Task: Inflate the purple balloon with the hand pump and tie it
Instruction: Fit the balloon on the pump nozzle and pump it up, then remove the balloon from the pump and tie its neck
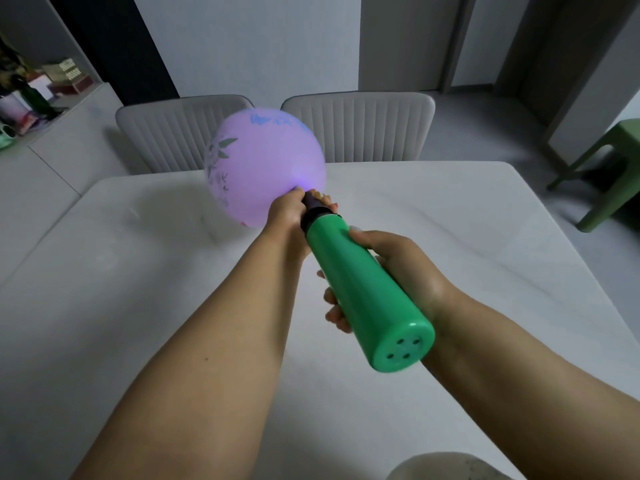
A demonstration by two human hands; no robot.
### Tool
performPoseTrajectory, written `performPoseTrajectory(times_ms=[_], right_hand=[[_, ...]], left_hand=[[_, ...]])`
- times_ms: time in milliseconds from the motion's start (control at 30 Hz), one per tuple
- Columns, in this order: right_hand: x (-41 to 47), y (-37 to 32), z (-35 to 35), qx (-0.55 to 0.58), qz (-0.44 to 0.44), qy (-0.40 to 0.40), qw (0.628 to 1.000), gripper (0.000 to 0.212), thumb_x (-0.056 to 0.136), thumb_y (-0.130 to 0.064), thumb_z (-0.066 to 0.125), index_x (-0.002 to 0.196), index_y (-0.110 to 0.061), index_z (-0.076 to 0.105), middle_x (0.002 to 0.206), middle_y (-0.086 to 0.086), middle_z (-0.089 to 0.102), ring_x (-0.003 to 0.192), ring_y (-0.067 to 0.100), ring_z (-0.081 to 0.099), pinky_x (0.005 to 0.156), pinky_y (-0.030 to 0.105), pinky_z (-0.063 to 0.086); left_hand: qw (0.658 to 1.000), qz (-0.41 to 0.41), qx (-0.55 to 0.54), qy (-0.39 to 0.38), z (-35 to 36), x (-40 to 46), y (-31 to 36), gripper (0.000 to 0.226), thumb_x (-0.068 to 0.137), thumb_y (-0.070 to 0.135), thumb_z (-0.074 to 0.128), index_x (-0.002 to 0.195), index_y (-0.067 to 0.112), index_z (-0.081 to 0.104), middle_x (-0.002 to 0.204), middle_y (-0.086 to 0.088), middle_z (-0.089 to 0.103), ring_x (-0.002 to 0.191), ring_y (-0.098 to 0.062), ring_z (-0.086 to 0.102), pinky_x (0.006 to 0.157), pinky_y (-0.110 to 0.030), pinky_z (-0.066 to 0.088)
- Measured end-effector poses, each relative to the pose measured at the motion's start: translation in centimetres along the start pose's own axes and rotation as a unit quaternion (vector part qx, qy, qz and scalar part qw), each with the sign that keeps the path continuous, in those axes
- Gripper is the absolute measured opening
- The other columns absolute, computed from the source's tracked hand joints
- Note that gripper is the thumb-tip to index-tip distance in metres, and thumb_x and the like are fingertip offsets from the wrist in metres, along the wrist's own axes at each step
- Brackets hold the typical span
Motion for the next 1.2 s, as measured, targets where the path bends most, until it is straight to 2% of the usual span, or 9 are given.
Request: performPoseTrajectory(times_ms=[67,133,333,467,633,833,967,1100,1200], right_hand=[[0.5,0.0,0.0,-0.007,-0.007,0.011,1.000,0.046,0.089,-0.040,0.049,0.104,0.003,0.055,0.060,0.019,0.062,0.040,0.031,0.061,0.042,0.028,0.053],[0.4,0.8,-0.2,-0.004,-0.004,0.009,1.000,0.047,0.089,-0.041,0.050,0.107,0.002,0.055,0.063,0.019,0.061,0.040,0.031,0.061,0.041,0.028,0.053],[-1.6,3.1,-0.7,-0.010,0.028,-0.033,0.999,0.052,0.087,-0.045,0.051,0.110,0.002,0.056,0.062,0.019,0.064,0.045,0.031,0.063,0.045,0.028,0.053],[0.1,1.8,-1.0,-0.006,0.010,0.011,1.000,0.048,0.089,-0.040,0.050,0.107,0.004,0.056,0.059,0.020,0.062,0.041,0.031,0.061,0.042,0.028,0.052],[2.2,1.8,-1.8,-0.009,0.020,0.018,1.000,0.049,0.088,-0.041,0.050,0.106,0.004,0.056,0.065,0.021,0.063,0.043,0.031,0.063,0.045,0.028,0.054],[4.3,1.0,-2.2,-0.043,-0.008,0.026,0.999,0.057,0.090,-0.047,0.055,0.113,0.004,0.056,0.081,0.029,0.064,0.066,0.038,0.067,0.070,0.044,0.059],[5.2,0.4,-2.7,-0.073,-0.017,0.074,0.994,0.050,0.089,-0.042,0.059,0.112,0.003,0.056,0.077,0.025,0.065,0.059,0.035,0.066,0.060,0.040,0.060],[5.3,0.8,-3.1,-0.106,-0.008,0.095,0.990,0.048,0.092,-0.039,0.055,0.114,0.003,0.054,0.079,0.024,0.064,0.056,0.033,0.065,0.051,0.033,0.058],[5.3,0.7,-3.5,-0.115,-0.013,0.103,0.988,0.045,0.093,-0.038,0.054,0.110,0.004,0.054,0.078,0.024,0.063,0.054,0.032,0.065,0.052,0.034,0.057]], left_hand=[[0.999,-0.001,0.034,-0.002,0.1,0.0,-0.3,0.044,0.103,0.027,0.027,0.064,0.012,0.039,0.036,0.001,0.043,0.035,-0.012,0.043,0.048,-0.016,0.039],[0.999,0.006,0.048,-0.001,-0.2,0.1,0.0,0.043,0.103,0.026,0.027,0.064,0.012,0.039,0.035,0.001,0.043,0.026,-0.013,0.042,0.048,-0.017,0.038],[1.000,0.011,0.028,0.008,-1.8,0.4,0.9,0.040,0.103,0.024,0.028,0.066,0.012,0.040,0.037,0.002,0.045,0.028,-0.012,0.045,0.050,-0.020,0.041],[0.999,-0.002,0.033,0.012,-0.9,-0.3,-1.1,0.043,0.103,0.023,0.026,0.062,0.012,0.036,0.031,0.002,0.040,0.022,-0.011,0.039,0.050,-0.020,0.035],[0.999,-0.010,0.041,0.018,-1.9,-0.1,-2.5,0.042,0.102,0.023,0.026,0.063,0.012,0.036,0.033,0.002,0.042,0.025,-0.012,0.041,0.054,-0.024,0.039],[0.998,0.001,0.065,0.023,-2.9,-0.3,-3.0,0.039,0.100,0.019,0.030,0.063,0.010,0.037,0.037,-0.002,0.042,0.029,-0.015,0.044,0.055,-0.027,0.049],[0.996,-0.016,0.090,0.017,-2.6,-0.4,-4.2,0.035,0.099,0.017,0.030,0.065,0.009,0.037,0.055,-0.007,0.040,0.041,-0.018,0.045,0.059,-0.030,0.049],[0.990,-0.017,0.127,0.049,-3.4,0.3,-3.9,0.035,0.098,0.016,0.026,0.067,0.008,0.040,0.057,-0.010,0.044,0.043,-0.021,0.049,0.048,-0.028,0.054],[0.990,-0.017,0.127,0.056,-2.9,0.5,-4.1,0.033,0.100,0.018,0.025,0.070,0.010,0.036,0.060,-0.008,0.041,0.039,-0.019,0.044,0.055,-0.030,0.051]])
Point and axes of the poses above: each hand's wrist, its own x-axis towards the middle knuckle, its own z-axis out of the palm, y = z × x, the point moved 5 cm from there along x, towards the middle knuckle
